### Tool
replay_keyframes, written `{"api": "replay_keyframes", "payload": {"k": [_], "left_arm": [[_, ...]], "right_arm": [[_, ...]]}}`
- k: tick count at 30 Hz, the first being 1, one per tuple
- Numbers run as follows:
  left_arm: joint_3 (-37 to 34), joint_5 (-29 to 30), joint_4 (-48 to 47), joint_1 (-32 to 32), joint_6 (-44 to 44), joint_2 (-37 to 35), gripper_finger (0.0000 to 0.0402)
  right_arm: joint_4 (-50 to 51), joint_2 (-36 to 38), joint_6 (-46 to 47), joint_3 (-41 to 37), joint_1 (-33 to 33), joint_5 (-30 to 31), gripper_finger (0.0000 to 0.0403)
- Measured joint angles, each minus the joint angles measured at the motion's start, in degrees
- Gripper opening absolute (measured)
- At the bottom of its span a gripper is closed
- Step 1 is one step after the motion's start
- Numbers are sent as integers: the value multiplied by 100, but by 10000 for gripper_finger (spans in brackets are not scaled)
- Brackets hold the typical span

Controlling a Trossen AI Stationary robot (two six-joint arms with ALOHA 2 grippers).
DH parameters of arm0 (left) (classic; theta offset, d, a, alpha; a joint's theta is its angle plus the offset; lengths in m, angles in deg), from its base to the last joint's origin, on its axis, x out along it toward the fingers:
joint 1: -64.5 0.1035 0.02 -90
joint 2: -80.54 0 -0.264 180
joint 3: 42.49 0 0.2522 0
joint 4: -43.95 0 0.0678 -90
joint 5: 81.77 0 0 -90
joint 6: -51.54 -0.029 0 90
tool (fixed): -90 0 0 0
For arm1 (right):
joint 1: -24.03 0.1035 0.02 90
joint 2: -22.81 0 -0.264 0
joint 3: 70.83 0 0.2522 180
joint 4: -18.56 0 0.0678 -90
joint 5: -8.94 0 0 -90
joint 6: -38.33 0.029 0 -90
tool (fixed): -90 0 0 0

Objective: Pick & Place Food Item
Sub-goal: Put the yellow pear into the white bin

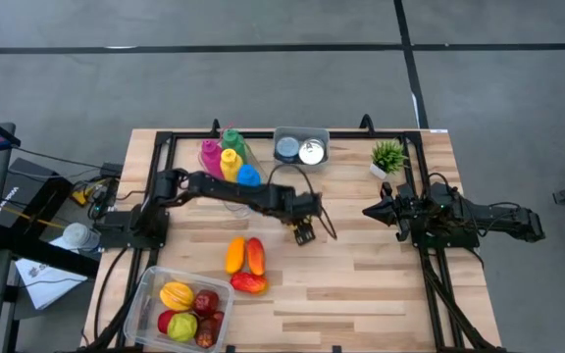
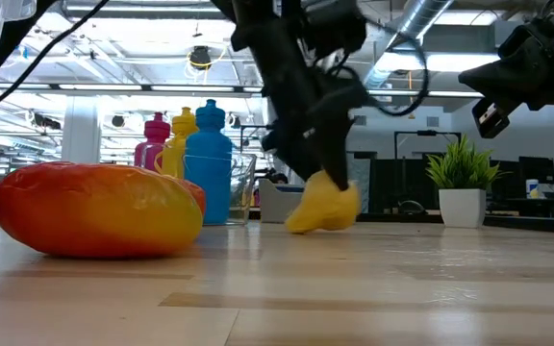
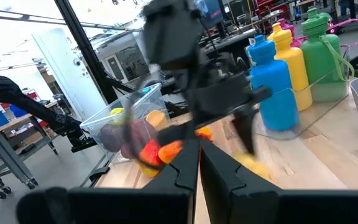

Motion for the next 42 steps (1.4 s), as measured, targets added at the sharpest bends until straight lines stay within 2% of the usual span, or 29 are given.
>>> {"api": "replay_keyframes", "payload": {"k": [10, 15, 19, 29, 32, 36, 42], "left_arm": [[0, -1188, 1520, -935, 1757, 0, 244], [0, -2105, 2632, -1294, 2053, -103, 244], [-2, -2343, 3182, -1527, 2075, -408, 244], [-1, -2321, 3716, -2094, 1857, -1971, 244], [0, -2123, 3854, -2368, 1838, -2471, 244], [0, -1571, 3817, -2847, 1401, -3072, 244], [0, -244, 3391, -3522, 919, -3685, 244]], "right_arm": [[0, 2, 0, 0, -2, 1, 12], [0, 0, 1, 0, 1, 1, 12], [1, 0, 0, 0, -1, 1, 12], [0, 2, 0, 0, 0, 1, 12], [2, 2, 0, 0, 0, 1, 12], [0, 2, 2, 0, -2, 1, 12], [0, 2, 2, 0, 1, 1, 12]]}}
